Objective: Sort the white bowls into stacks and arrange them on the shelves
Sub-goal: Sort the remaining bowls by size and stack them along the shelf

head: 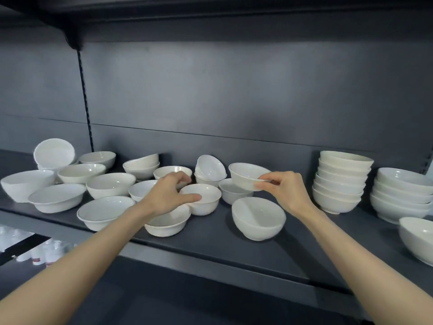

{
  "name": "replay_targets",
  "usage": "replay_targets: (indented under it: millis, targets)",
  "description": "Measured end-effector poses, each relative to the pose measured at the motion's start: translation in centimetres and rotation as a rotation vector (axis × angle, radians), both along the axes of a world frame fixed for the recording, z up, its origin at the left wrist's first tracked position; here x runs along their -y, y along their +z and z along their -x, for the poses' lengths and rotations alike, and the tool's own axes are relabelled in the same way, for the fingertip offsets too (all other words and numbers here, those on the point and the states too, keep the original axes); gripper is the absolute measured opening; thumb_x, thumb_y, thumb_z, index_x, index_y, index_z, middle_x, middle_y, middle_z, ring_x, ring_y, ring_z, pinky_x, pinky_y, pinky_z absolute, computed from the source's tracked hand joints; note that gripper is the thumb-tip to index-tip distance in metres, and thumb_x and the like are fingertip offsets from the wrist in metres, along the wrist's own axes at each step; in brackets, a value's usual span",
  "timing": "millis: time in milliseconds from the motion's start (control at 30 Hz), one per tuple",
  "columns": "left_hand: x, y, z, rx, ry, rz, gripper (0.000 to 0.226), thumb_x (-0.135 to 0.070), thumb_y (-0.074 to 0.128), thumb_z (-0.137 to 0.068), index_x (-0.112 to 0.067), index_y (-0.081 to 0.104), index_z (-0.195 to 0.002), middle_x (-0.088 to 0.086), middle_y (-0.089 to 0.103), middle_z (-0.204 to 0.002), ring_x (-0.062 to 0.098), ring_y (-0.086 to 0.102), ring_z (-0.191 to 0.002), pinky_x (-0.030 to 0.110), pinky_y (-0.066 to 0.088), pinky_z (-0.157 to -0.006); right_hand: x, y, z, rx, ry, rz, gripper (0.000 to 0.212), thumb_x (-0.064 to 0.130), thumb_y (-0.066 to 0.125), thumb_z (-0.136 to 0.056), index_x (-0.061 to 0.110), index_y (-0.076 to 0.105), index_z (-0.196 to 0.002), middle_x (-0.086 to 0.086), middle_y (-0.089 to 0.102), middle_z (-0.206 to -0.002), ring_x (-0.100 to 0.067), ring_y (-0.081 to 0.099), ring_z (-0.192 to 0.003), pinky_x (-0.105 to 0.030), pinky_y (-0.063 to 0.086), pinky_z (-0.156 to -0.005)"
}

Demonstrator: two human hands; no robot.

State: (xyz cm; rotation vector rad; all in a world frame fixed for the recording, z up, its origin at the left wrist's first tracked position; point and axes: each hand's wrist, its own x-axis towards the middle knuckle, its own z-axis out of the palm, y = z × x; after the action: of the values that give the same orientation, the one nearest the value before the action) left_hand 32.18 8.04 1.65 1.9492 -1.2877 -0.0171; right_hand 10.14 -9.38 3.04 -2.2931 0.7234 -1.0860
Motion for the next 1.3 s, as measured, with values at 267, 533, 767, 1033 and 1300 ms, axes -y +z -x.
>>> replay_targets:
  millis: [267,533,767,1033,1300]
  targets:
    - [-6.4,-2.8,-4.5,0.113,-0.038,-0.274,0.08,-0.055,0.081,-0.065,-0.023,0.048,-0.13,-0.007,0.041,-0.131,0.014,0.04,-0.124,0.025,0.035,-0.099,-5.4,-1.0,-6.2,0.017,0.071,-0.008,0.009,0.02,0.076,-0.078,0.015,0.078,-0.086,0.003,0.074,-0.077,-0.011,0.057,-0.064,-0.016,0.042,-0.064]
    - [-7.5,-4.1,-6.2,0.149,-0.148,-0.179,0.06,-0.048,0.078,-0.073,-0.02,0.049,-0.118,-0.006,0.041,-0.115,0.014,0.047,-0.101,0.023,0.036,-0.081,-11.7,-2.8,-9.1,0.075,0.062,-0.08,0.009,0.018,0.077,-0.078,0.026,0.074,-0.076,0.012,0.074,-0.08,-0.002,0.063,-0.073,-0.012,0.047,-0.071]
    - [-7.5,-5.2,-7.4,0.08,-0.255,0.004,0.041,-0.035,0.086,-0.065,-0.027,0.046,-0.062,-0.003,0.054,-0.086,0.008,0.049,-0.073,0.016,0.034,-0.061,-13.8,-3.0,-8.4,0.073,0.01,-0.066,0.005,0.014,0.077,-0.078,0.018,0.076,-0.08,0.013,0.073,-0.078,0.008,0.061,-0.068,-0.005,0.041,-0.068]
    - [-7.0,-7.1,-5.2,-0.28,-0.319,0.139,0.037,-0.017,0.089,-0.063,-0.013,0.059,-0.085,-0.007,0.051,-0.107,0.013,0.056,-0.101,0.024,0.046,-0.096,-14.4,-4.0,-6.9,0.057,0.054,-0.096,0.004,0.016,0.078,-0.077,0.019,0.077,-0.08,0.009,0.075,-0.082,-0.006,0.068,-0.081,-0.022,0.052,-0.08]
    - [-6.8,-7.6,-4.8,-0.636,-0.388,0.051,0.107,-0.002,0.086,-0.064,-0.014,0.021,-0.149,0.003,0.045,-0.135,0.017,0.053,-0.121,0.029,0.044,-0.103,-15.1,-5.1,-7.6,0.007,0.09,-0.088,0.006,0.01,0.077,-0.078,0.012,0.077,-0.083,0.012,0.073,-0.085,0.003,0.065,-0.082,-0.011,0.048,-0.079]
